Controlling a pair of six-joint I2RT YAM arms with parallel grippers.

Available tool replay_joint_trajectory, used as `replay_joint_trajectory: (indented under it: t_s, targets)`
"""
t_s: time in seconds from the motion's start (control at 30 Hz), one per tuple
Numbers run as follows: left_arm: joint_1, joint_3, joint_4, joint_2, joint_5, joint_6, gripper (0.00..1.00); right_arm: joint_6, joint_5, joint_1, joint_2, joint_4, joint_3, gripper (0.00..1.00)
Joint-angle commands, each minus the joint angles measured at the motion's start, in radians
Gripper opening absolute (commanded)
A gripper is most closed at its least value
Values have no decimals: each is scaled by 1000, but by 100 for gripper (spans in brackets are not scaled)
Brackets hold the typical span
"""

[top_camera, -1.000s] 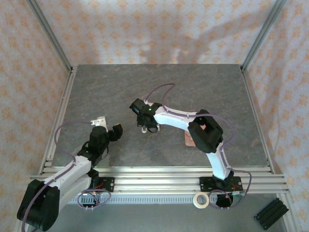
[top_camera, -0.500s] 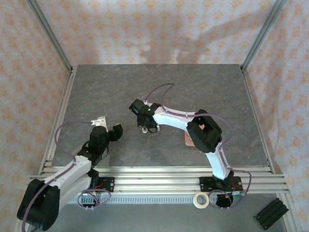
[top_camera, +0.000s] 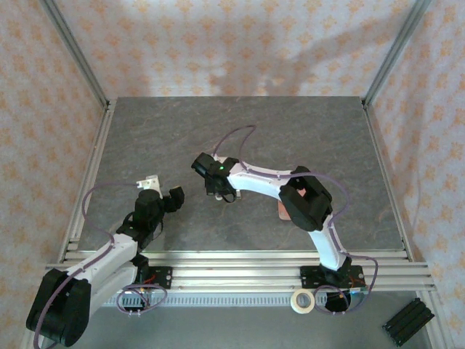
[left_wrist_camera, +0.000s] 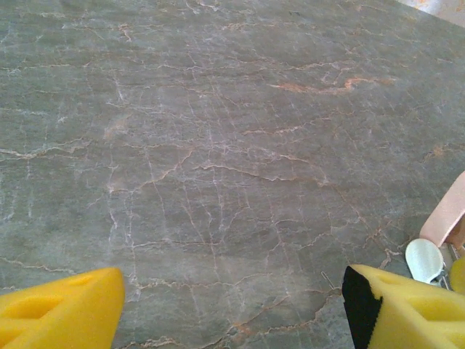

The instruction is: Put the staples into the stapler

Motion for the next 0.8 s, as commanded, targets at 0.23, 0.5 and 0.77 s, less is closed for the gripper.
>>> replay_joint_trajectory:
  t_s: [0.23,0.5,0.77]
  targets:
    - [9,3,10,-14,7,16,79,-137,115,2,-30,-23,59,16]
    - [9,11,-3,-14,3,22,79,-152,105,-1,-1,-24,67,16]
    - [8,17,0,0,4,23,79,-146,89,-1,2,-15,41,16]
